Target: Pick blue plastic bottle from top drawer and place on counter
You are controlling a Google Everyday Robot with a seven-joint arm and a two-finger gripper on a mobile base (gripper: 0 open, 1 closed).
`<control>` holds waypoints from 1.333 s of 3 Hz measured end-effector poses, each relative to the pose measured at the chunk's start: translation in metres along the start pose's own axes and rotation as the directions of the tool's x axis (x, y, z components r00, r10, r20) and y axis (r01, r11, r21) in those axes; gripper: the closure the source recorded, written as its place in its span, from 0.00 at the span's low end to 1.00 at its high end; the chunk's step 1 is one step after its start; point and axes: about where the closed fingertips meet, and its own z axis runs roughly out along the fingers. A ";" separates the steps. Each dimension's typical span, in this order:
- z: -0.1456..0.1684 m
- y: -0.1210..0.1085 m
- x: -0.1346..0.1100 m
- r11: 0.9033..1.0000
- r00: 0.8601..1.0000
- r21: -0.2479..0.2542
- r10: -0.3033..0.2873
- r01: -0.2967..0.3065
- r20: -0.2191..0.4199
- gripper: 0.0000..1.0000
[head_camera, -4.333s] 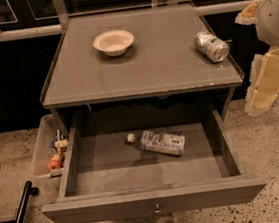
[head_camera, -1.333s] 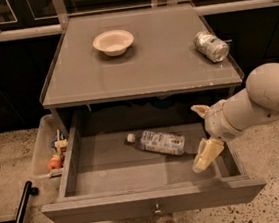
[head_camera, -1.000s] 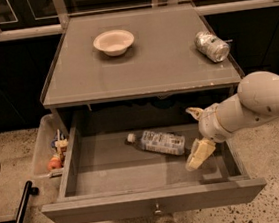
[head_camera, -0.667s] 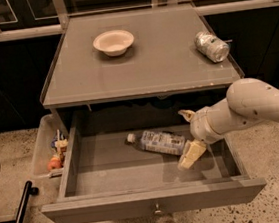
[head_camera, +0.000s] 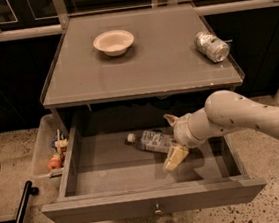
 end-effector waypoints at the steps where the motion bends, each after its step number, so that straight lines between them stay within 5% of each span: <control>1: 0.018 -0.005 -0.001 1.000 1.000 0.010 -0.012 0.012 0.009 0.00; 2: 0.029 -0.011 0.002 1.000 1.000 0.006 -0.007 0.007 0.020 0.00; 4: 0.029 -0.011 0.002 1.000 1.000 0.006 -0.007 0.007 0.020 0.43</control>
Offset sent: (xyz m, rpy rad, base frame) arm 0.0339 0.0100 -0.0293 0.0334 -0.0060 0.0036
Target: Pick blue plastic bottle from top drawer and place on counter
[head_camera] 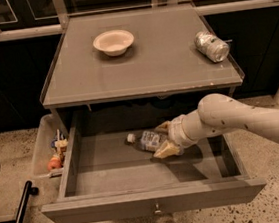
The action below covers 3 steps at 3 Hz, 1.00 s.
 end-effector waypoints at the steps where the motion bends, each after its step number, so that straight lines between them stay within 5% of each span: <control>1: 0.000 0.000 0.000 1.000 1.000 0.000 0.000 0.000 0.000 0.66; 3: -0.025 0.033 -0.007 0.999 1.000 -0.044 0.025 -0.025 0.005 1.00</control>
Offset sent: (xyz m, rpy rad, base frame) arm -0.0200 -0.0043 0.0022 -0.0119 0.0355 0.0028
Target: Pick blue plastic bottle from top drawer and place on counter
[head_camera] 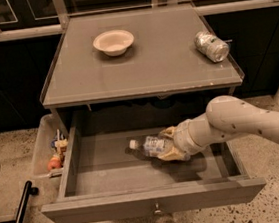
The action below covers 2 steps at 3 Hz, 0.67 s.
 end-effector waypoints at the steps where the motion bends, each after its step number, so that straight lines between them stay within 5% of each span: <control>1: -0.041 0.031 -0.022 1.000 1.000 0.009 -0.002 0.002 0.001 1.00; 2: -0.091 0.044 -0.049 0.997 0.998 0.060 -0.041 0.044 -0.046 1.00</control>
Offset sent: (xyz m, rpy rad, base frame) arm -0.0936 -0.0198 0.1651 -0.1354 -0.1432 -0.0352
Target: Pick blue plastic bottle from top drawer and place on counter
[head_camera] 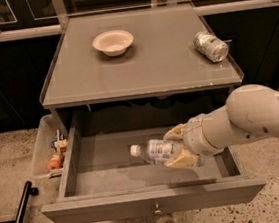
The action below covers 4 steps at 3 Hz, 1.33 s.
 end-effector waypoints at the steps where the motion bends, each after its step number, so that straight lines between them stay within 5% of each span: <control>1: -0.048 -0.019 -0.020 0.998 0.997 0.034 -0.045 0.047 -0.062 1.00; 3: -0.127 -0.105 -0.013 0.995 0.997 0.070 -0.066 0.069 -0.043 1.00; 4: -0.165 -0.141 -0.032 0.984 0.996 0.154 -0.092 0.094 -0.021 1.00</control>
Offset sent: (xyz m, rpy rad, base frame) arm 0.0890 -0.0971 0.1743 -0.0970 -0.1287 0.0165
